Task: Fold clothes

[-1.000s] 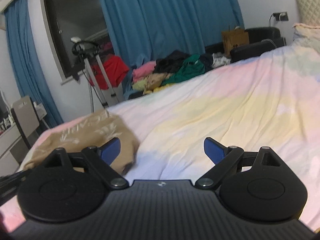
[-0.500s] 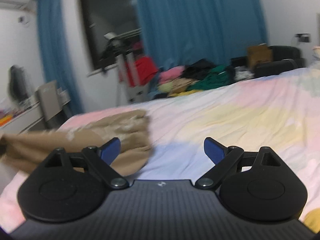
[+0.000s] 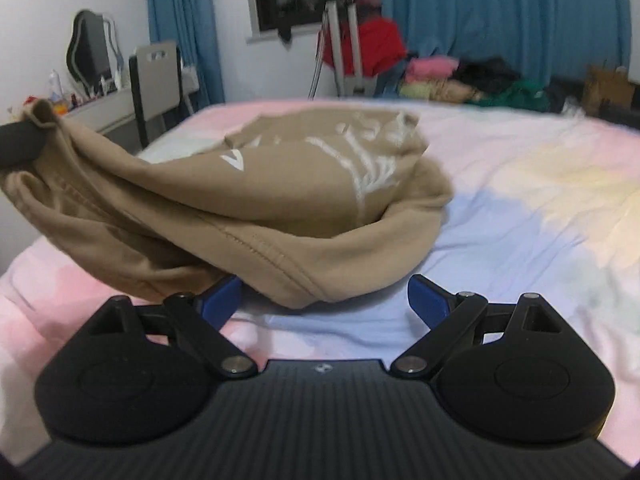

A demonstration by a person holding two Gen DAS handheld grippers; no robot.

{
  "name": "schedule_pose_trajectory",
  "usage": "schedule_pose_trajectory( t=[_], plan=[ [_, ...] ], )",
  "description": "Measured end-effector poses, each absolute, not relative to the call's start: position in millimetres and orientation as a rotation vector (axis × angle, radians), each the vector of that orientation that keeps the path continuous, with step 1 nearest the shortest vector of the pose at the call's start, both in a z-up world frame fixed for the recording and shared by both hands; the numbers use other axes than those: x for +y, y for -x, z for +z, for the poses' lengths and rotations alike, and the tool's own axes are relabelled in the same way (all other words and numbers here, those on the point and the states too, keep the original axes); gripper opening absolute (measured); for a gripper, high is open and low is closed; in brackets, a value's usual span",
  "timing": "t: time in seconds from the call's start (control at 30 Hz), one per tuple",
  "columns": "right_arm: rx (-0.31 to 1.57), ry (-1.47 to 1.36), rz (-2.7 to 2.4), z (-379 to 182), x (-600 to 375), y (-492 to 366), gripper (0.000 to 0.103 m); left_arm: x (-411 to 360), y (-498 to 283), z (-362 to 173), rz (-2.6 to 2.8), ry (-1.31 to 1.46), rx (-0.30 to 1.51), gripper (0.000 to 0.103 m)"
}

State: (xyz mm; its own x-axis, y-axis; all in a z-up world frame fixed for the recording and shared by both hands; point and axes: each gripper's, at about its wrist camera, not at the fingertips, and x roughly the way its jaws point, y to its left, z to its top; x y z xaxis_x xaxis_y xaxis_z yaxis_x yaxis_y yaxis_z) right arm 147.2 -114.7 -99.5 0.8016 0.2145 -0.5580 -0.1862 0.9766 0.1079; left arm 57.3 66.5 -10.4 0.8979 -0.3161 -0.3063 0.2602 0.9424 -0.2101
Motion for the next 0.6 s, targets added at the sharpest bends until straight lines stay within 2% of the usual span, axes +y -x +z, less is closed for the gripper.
schedule_pose_trajectory(
  t=[0.23, 0.47, 0.6],
  plan=[
    [0.569, -0.118, 0.086, -106.7, -129.3, -155.9, 0.092, 74.7, -80.8, -25.6, -0.278, 0.21, 0.377, 0.01],
    [0.359, -0.278, -0.136, -75.3, -182.6, -130.4, 0.092, 51.4, -62.6, -31.2, -0.469, 0.19, 0.385, 0.01],
    [0.25, -0.316, -0.225, -59.5, -205.0, -114.4, 0.093, 36.5, -39.2, -29.7, -0.563, 0.15, 0.318, 0.01]
  ],
)
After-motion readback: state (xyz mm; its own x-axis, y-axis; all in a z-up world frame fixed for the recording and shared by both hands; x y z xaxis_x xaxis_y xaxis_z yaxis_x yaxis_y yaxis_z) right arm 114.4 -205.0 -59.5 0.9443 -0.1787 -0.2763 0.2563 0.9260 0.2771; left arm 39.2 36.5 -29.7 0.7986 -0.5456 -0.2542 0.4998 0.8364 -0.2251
